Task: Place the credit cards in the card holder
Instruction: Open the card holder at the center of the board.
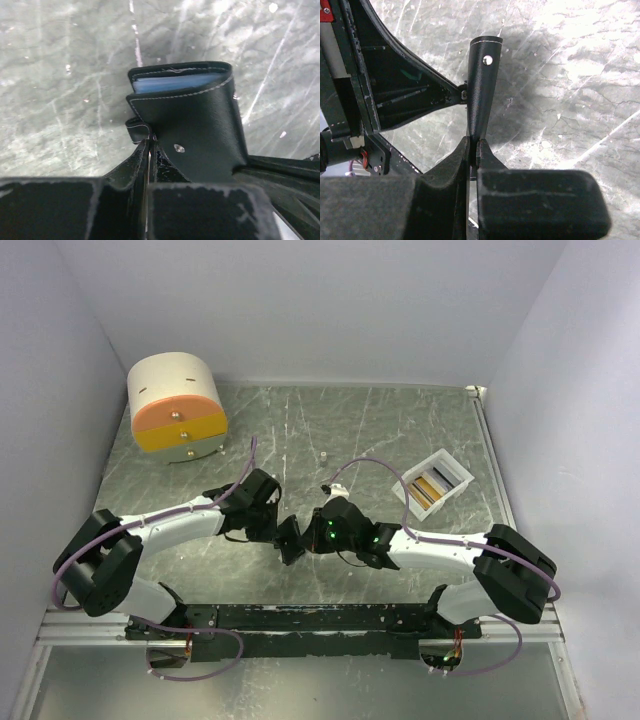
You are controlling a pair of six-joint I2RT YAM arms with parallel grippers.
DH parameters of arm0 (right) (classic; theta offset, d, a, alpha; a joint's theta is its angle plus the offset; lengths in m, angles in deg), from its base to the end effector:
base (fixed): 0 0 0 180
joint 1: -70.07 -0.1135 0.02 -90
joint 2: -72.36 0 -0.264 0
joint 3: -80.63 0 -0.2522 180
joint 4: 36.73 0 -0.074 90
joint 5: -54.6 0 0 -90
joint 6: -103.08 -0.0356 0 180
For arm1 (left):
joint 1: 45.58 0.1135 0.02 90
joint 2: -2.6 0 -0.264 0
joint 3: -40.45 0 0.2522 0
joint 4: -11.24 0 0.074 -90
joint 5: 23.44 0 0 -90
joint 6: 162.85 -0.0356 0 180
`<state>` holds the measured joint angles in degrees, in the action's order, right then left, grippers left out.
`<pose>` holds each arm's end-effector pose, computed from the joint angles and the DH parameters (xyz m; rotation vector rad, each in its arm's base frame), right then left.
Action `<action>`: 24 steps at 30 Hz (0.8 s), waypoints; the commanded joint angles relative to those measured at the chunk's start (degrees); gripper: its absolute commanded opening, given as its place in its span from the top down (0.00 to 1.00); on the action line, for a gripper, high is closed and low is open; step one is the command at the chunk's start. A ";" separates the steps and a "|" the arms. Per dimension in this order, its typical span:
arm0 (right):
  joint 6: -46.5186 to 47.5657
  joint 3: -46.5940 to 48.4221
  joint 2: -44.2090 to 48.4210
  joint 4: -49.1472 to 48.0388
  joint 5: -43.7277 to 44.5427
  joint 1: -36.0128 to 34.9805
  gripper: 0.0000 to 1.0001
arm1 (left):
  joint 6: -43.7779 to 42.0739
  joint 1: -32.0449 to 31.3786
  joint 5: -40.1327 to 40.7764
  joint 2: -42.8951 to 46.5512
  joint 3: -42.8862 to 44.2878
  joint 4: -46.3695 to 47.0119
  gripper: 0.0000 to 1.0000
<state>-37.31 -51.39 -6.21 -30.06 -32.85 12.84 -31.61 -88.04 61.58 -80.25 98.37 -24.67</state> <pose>0.1485 0.2278 0.1776 -0.1169 2.4010 0.9302 0.1965 -0.1840 0.1735 0.0607 2.7630 -0.5691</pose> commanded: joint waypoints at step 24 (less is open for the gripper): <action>14.24 6.90 3.48 11.50 4.54 -0.28 0.35 | 3.31 0.56 -1.89 22.47 -4.20 -1.51 0.93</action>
<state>-26.21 -45.99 -0.85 -18.15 -26.60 12.73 -28.84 -87.73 61.74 -56.77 94.63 -27.36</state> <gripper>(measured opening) 0.651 0.076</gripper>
